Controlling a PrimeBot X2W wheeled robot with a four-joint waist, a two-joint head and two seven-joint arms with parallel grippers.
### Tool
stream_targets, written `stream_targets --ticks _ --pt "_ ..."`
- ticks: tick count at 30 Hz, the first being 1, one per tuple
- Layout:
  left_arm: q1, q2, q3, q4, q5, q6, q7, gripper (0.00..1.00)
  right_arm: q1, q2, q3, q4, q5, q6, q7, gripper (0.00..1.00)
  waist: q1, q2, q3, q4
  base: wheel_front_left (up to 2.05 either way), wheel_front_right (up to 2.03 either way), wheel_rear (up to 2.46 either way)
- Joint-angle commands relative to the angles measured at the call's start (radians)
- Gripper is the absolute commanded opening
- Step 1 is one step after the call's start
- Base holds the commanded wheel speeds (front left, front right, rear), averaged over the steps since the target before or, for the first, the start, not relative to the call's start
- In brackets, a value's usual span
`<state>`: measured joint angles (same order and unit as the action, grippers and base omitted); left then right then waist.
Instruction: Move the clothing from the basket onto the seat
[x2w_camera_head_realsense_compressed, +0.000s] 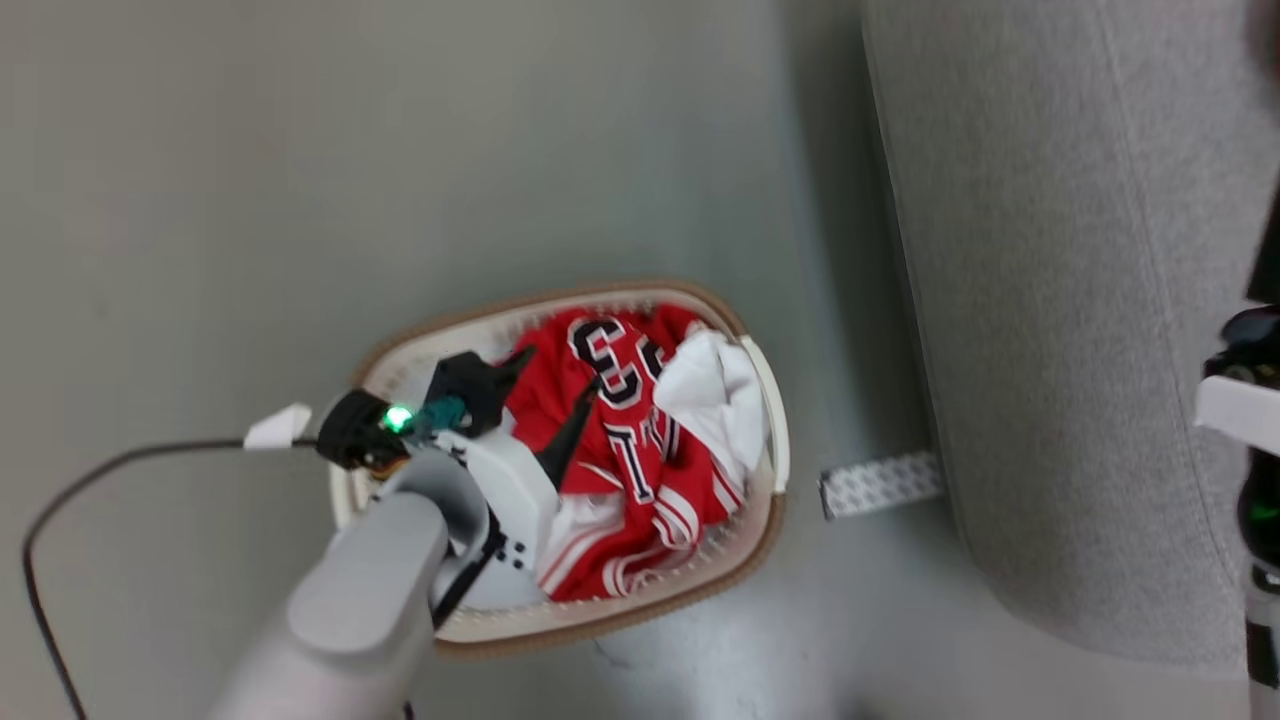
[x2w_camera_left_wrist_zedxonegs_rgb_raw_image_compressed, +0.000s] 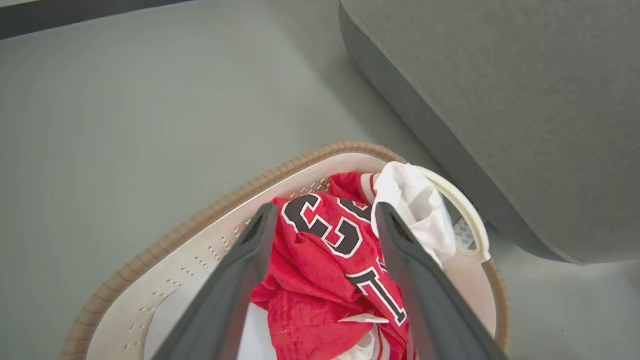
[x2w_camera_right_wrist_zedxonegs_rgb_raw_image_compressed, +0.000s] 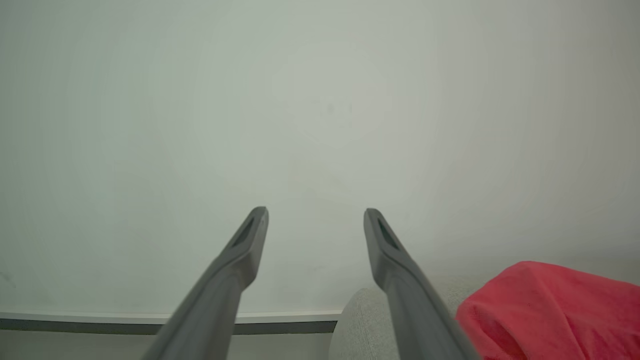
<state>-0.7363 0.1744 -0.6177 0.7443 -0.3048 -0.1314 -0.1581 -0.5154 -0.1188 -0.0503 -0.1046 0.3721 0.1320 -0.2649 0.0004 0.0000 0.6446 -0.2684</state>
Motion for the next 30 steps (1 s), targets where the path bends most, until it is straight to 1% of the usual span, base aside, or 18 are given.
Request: stream_targets --ticks 1,6,11,15,17,23,27,28,29,30 --pt "-0.029 0.017 -0.018 0.023 -0.009 0.003 0.004 1.0 -0.018 0.013 -0.011 -0.018 0.002 -0.002 0.001 1.0 -0.0004 0.0 0.097 -0.059 0.0 0.0 0.0" --pt "-0.125 0.045 -0.1 0.128 -0.05 0.002 0.035 1.0 -0.035 0.041 -0.036 -0.083 0.017 -0.003 0.001 1.0 -0.0004 0.0 0.184 -0.106 0.0 0.0 0.0" --pt "-0.195 0.047 -0.166 0.211 -0.086 0.002 0.05 1.0 -0.059 0.063 -0.07 -0.136 0.041 -0.003 0.001 1.0 -0.0004 0.0 0.24 -0.152 0.0 0.0 0.0" --pt "-0.24 0.04 -0.207 0.281 -0.108 0.002 0.086 1.0 -0.07 0.069 -0.068 -0.158 0.063 -0.002 0.001 1.0 -0.0004 0.0 0.273 -0.175 0.0 0.0 0.0" --pt "-0.256 0.025 -0.23 0.327 -0.112 0.002 0.126 1.0 -0.066 0.069 -0.064 -0.158 0.073 -0.002 0.001 1.0 -0.0004 0.0 0.279 -0.175 0.0 0.0 0.0" --pt "-0.286 0.007 -0.307 0.455 -0.092 0.002 0.262 1.0 -0.044 0.069 -0.057 -0.156 0.079 -0.002 0.001 1.0 -0.0004 0.0 0.286 -0.172 0.0 0.0 0.0" --pt "-0.302 0.006 -0.328 0.478 -0.092 0.002 0.281 1.0 -0.037 0.07 -0.06 -0.157 0.083 -0.003 0.001 1.0 -0.0004 0.0 0.289 -0.17 0.0 0.0 0.0" --pt "-0.301 0.002 -0.333 0.478 -0.101 0.003 0.277 0.72 -0.037 0.07 -0.059 -0.155 0.082 -0.002 0.001 1.0 -0.0004 0.0 0.29 -0.169 0.0 0.0 0.0" --pt "-0.301 0.0 -0.334 0.471 -0.113 0.002 0.258 0.0 -0.038 0.07 -0.056 -0.152 0.082 -0.002 0.001 1.0 -0.0004 0.0 0.29 -0.169 0.0 0.0 0.0" --pt "-0.303 0.003 -0.339 0.468 -0.121 0.002 0.248 0.0 -0.04 0.07 -0.053 -0.149 0.081 -0.003 0.001 1.0 -0.0004 0.0 0.289 -0.17 0.0 0.0 0.0"
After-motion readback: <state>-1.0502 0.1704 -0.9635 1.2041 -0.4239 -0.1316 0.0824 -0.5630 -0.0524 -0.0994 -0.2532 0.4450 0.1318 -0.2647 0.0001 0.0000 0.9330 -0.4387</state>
